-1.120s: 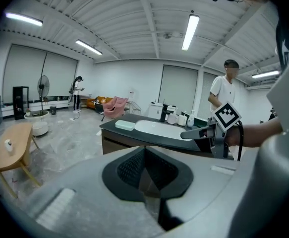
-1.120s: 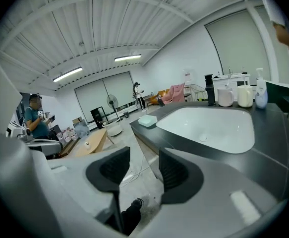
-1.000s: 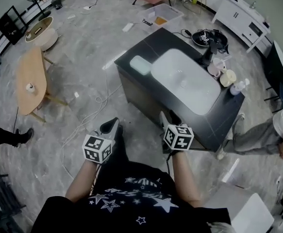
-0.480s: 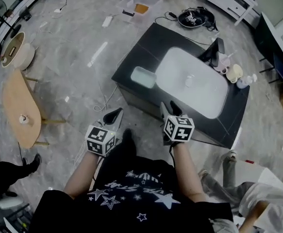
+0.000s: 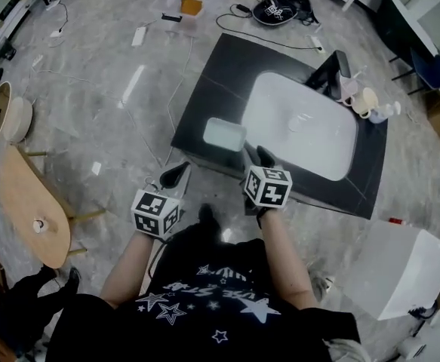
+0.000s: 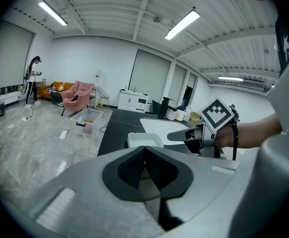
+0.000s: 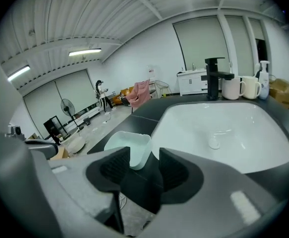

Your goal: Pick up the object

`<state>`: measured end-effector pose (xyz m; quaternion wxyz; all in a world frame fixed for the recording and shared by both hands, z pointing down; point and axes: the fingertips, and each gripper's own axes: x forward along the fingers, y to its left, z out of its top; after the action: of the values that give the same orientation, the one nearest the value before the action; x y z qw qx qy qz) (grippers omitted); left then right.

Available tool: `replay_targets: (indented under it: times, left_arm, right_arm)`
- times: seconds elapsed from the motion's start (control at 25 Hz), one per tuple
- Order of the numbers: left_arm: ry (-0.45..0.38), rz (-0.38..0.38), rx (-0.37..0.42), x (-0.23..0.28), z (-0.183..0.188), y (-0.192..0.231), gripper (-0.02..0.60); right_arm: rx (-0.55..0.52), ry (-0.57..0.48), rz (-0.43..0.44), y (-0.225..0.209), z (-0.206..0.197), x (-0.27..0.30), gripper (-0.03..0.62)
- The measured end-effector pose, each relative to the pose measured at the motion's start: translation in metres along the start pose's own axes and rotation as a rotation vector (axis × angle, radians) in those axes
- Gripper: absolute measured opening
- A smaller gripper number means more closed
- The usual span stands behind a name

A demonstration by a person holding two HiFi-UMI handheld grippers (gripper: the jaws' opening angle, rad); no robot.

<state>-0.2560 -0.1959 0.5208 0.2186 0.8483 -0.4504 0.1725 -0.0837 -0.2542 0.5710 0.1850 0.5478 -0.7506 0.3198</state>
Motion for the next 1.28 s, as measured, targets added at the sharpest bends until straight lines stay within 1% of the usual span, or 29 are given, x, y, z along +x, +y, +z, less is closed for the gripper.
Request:
replay_targets:
  times: [0.16,0.2,0.36,0.48,0.6,0.8,0.92,1.08,1.28]
  left_arm:
    - [0.021,-0.04,0.014,0.018,0.005,0.014,0.011]
    - [0.025,-0.049,0.015,0.021,0.006,0.016,0.011]
    - [0.043,-0.074,0.015,0.034,0.007,0.024,0.011]
    - [0.056,-0.091,0.014,0.041,0.007,0.028,0.011]
    - [0.068,-0.105,0.014,0.046,0.006,0.029,0.011]
    - [0.077,-0.111,0.014,0.049,0.005,0.032,0.011]
    - [0.073,-0.111,0.009,0.05,0.006,0.034,0.011]
    - [0.07,-0.108,-0.001,0.05,0.006,0.036,0.011]
    - [0.066,-0.097,-0.004,0.046,0.008,0.037,0.011]
  right_arm:
    - [0.032,0.025,-0.054,-0.002,0.001,0.022,0.182]
    - [0.038,0.032,-0.064,-0.002,0.002,0.027,0.172]
    - [0.047,0.06,-0.097,-0.004,0.003,0.044,0.164]
    - [0.053,0.092,-0.128,-0.008,0.001,0.054,0.135]
    - [0.063,0.118,-0.153,-0.01,-0.002,0.059,0.124]
    - [0.074,0.143,-0.177,-0.011,-0.007,0.062,0.059]
    - [0.077,0.148,-0.201,-0.013,-0.006,0.061,0.032]
    - [0.082,0.15,-0.21,-0.014,-0.004,0.06,0.028]
    - [0.088,0.132,-0.193,-0.011,0.005,0.051,0.017]
